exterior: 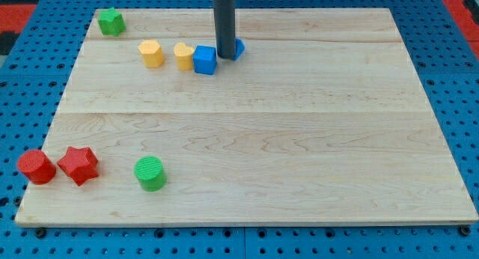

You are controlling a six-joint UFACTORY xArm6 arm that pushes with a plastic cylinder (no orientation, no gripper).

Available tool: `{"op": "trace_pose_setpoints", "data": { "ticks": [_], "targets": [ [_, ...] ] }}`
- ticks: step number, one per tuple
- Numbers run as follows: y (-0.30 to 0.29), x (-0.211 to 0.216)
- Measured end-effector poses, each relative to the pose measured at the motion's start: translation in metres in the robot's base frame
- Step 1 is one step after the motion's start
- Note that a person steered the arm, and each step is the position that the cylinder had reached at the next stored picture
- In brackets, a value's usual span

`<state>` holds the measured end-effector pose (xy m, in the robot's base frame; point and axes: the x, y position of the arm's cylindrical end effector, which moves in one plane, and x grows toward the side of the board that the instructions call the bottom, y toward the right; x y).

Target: Put the blue triangle diagonally top right to the yellow heart

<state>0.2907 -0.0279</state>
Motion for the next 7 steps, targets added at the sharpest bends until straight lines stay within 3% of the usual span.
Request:
{"op": "trace_pose_setpoints", "data": {
  "ticks": [1, 3, 4, 5, 6, 7],
  "targets": [
    [0.01, -0.018],
    [0.104, -0.019],
    [0.088, -0.038],
    [0.036, -0.041],
    [0.077, -0.03],
    [0.081, 0.051]
  ]
}}
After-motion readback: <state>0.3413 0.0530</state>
